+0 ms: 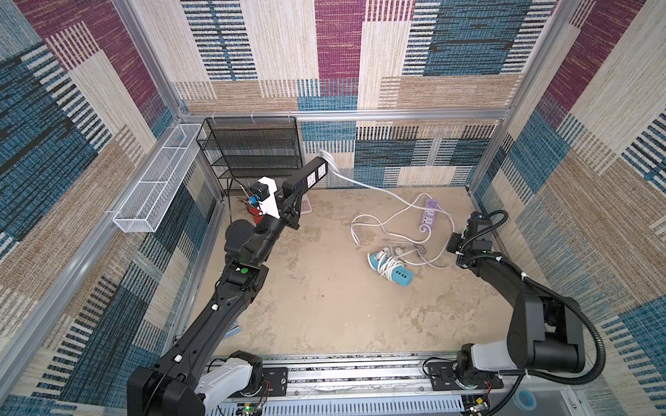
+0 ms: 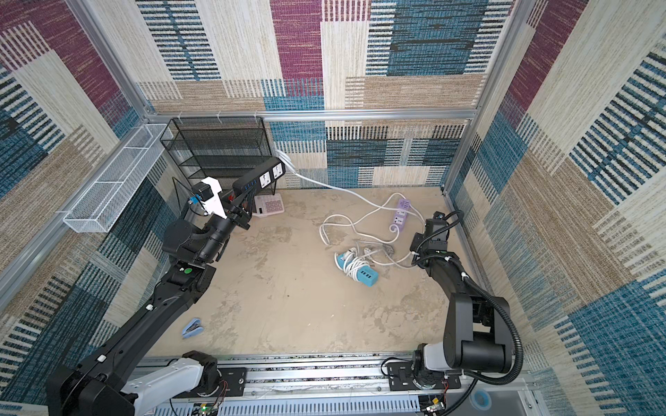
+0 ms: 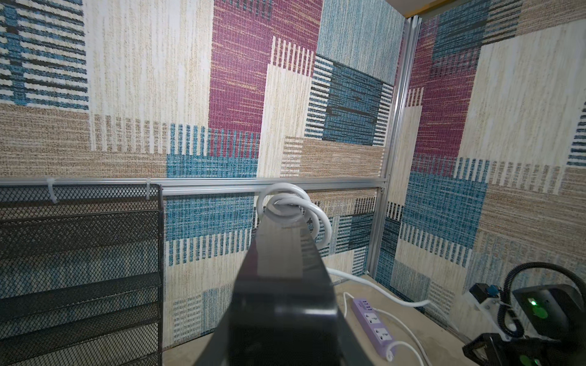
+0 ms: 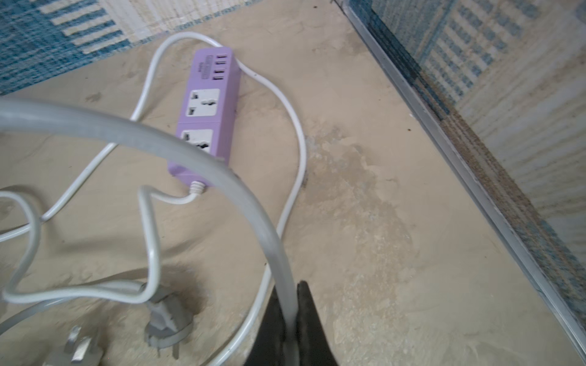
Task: Unwrap the cord wrapped around the power strip
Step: Unwrap the power cord from the power strip.
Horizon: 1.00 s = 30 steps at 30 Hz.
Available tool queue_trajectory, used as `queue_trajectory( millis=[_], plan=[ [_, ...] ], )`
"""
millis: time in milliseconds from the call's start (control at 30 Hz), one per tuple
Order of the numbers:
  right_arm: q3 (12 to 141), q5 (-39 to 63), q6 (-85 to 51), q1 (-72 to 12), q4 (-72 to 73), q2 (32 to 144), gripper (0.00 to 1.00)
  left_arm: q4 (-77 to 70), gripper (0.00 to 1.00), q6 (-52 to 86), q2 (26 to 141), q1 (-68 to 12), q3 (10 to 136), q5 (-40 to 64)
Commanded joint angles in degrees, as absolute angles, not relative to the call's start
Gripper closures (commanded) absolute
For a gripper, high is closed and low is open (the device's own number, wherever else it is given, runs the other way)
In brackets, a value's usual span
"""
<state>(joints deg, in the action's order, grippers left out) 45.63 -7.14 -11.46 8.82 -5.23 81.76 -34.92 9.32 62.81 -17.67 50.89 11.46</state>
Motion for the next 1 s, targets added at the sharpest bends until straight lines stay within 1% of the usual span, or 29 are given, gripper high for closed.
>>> queue_trajectory(
  millis=[0,133,200,233,267,333,367,433,467,567,667,767,833,900,967],
  plan=[
    [45.4,-8.3,-13.5,9.7,-2.3,83.3,1.00,-40.8,1.00,10.8,63.1,-17.7,51.7,12.0],
    [44.1,-4.6,-14.0,9.7,-0.6,85.2,1.00,-41.8,1.00,12.1,63.6,-17.9,51.7,13.4],
    [42.9,-2.0,-13.5,9.7,0.6,84.4,0.99,-42.0,1.00,12.5,63.9,-18.0,51.7,14.2],
    [42.1,-0.7,-13.4,9.5,1.4,83.6,0.91,-42.3,1.00,12.7,64.0,-18.1,51.7,14.6],
    [41.4,0.6,-13.1,9.2,2.1,82.5,0.80,-42.5,1.00,13.0,64.1,-18.1,51.8,14.9],
    [40.8,2.2,-12.5,8.3,2.5,80.6,0.65,-43.1,1.00,13.6,64.5,-18.1,51.8,15.7],
    [40.6,2.9,-12.0,7.5,2.5,79.8,0.52,-43.3,1.00,13.9,64.7,-18.1,51.9,16.0],
    [40.7,2.9,-11.1,6.0,2.0,78.0,0.19,-43.7,1.00,14.4,64.9,-18.1,51.9,16.7],
    [40.6,2.8,-10.7,5.2,1.9,76.9,0.01,-43.8,1.00,14.6,65.0,-18.0,52.0,17.1],
    [41.2,2.9,-10.1,3.2,1.9,72.9,0.02,-44.0,1.00,15.1,65.1,-18.1,52.1,17.7],
    [42.6,6.5,-8.4,1.5,3.1,68.7,0.02,-43.9,1.00,15.5,65.0,-18.1,52.4,18.5],
    [44.2,15.0,-6.3,-0.2,6.4,65.3,0.02,-43.8,1.00,16.1,64.9,-18.0,53.0,20.1],
    [45.5,23.1,-5.3,-1.0,9.8,64.7,0.02,-44.1,1.00,16.9,64.8,-18.1,53.1,20.7],
    [46.9,32.9,-4.8,-1.6,14.5,65.9,0.02,-44.2,1.00,17.5,64.7,-18.0,53.5,21.6],
    [49.1,38.9,-4.0,-3.1,17.8,68.2,0.02,-44.2,1.00,18.2,64.6,-18.1,53.9,22.8]
  ],
)
